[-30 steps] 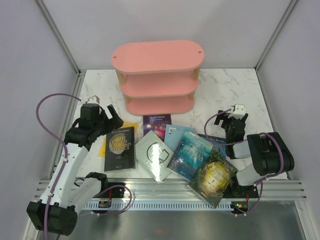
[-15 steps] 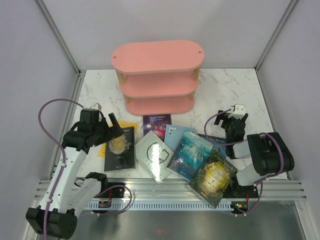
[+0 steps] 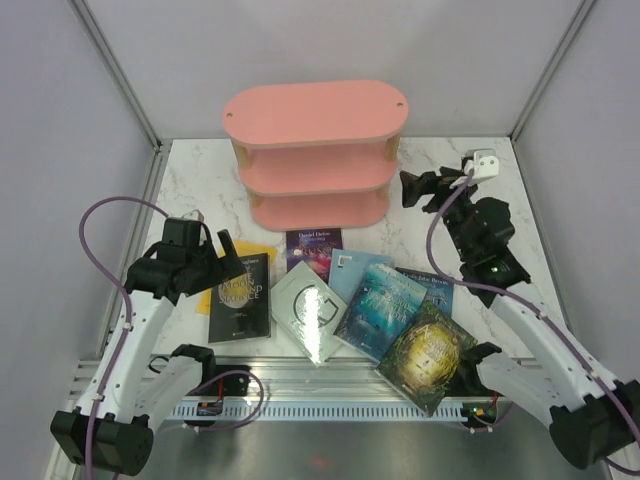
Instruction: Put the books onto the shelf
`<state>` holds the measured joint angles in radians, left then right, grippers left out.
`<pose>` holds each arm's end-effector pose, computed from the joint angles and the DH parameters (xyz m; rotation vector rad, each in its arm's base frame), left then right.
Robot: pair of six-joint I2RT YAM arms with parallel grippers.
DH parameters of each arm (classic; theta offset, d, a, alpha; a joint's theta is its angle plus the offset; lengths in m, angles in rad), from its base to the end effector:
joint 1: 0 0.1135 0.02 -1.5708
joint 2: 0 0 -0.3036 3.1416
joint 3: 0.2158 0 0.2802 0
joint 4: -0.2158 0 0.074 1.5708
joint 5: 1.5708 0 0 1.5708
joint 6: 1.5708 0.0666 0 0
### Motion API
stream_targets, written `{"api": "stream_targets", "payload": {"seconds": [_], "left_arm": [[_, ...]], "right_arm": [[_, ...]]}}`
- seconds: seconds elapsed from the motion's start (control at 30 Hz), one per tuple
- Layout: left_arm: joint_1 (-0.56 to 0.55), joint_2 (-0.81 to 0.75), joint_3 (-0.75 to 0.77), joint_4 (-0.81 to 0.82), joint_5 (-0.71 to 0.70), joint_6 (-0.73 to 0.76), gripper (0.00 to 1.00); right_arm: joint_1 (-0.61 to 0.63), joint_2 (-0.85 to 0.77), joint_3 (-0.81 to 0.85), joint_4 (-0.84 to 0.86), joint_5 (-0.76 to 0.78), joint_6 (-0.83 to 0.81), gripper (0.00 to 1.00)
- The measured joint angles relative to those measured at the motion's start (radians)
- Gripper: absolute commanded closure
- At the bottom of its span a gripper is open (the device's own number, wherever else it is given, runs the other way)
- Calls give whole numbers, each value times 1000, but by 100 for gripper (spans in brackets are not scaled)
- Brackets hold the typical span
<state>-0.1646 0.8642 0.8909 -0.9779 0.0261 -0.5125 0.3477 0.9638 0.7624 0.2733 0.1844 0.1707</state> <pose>0.1739 -0.0306 0.2972 -0.4307 2.5124 -0.3024 0.2543 0.0792 0.3769 0.0159 1.5063 0.2789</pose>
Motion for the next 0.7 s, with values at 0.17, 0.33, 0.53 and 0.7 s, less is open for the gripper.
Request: {"api": "stream_targets", "payload": {"seconds": [0.17, 0.33, 0.53, 0.7], "left_arm": [[-7, -1, 0, -5, -3, -1, 0], [-8, 0, 0, -14, -35, -1, 1], [-8, 4, 17, -33, -47, -10, 1], [-8, -55, 34, -52, -33, -27, 3]], "right_arm": [[72, -144, 79, -179, -145, 343, 2], [175, 72, 19, -245, -311, 592, 2], [371, 479, 174, -386, -437, 629, 4], [427, 671, 363, -344, -483, 639, 11]]}}
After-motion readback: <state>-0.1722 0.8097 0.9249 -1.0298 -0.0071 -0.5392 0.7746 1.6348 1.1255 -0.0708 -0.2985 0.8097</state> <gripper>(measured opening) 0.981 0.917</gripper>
